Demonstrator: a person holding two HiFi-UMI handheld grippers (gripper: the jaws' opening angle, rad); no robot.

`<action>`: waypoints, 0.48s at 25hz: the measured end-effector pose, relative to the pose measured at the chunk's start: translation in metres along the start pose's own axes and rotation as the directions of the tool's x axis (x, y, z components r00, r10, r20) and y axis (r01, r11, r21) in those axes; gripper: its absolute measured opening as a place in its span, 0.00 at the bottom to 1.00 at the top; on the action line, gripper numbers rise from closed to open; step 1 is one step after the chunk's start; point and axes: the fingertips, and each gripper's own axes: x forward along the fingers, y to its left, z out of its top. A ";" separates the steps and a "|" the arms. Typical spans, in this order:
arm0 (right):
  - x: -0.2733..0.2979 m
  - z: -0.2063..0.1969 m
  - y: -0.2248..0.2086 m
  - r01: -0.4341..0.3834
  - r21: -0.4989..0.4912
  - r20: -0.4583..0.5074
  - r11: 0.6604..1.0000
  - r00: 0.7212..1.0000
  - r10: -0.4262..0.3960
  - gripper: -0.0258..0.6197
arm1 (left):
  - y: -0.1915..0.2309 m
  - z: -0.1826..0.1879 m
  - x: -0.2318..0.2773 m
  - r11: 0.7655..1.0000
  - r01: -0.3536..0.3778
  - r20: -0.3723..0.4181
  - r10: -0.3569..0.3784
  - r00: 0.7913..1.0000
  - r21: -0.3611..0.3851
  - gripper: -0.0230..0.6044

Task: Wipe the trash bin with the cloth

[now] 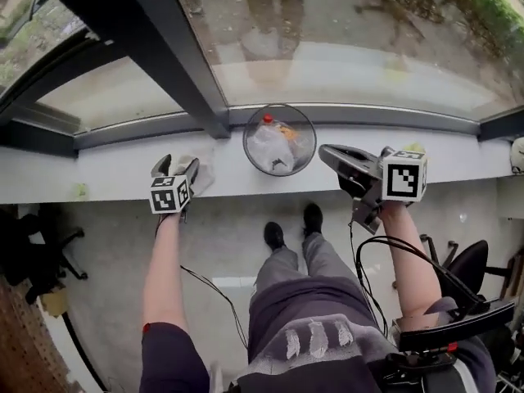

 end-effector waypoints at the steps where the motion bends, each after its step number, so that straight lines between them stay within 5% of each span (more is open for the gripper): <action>1: -0.004 0.004 0.006 0.004 0.005 0.017 1.000 1.000 -0.004 0.04 | 0.002 0.008 -0.003 1.000 0.011 0.005 -0.012 1.000 0.023 0.56; 7: -0.013 0.012 0.024 0.006 -0.022 0.049 1.000 0.999 -0.005 0.04 | 0.005 0.082 -0.031 0.990 0.086 0.104 -0.097 0.990 0.108 0.55; 10: -0.012 0.017 0.041 -0.051 -0.065 0.075 0.997 0.996 0.056 0.04 | -0.039 0.145 -0.085 0.950 0.190 0.234 -0.250 0.940 0.249 0.33; 11: -0.016 0.019 0.047 -0.075 -0.073 0.078 0.995 0.994 0.080 0.04 | -0.061 0.161 -0.107 0.930 0.221 0.271 -0.303 0.913 0.294 0.07; 12: -0.022 0.022 0.052 -0.096 -0.079 0.079 0.992 0.992 0.102 0.04 | -0.085 0.173 -0.130 0.910 0.248 0.297 -0.351 0.888 0.333 0.03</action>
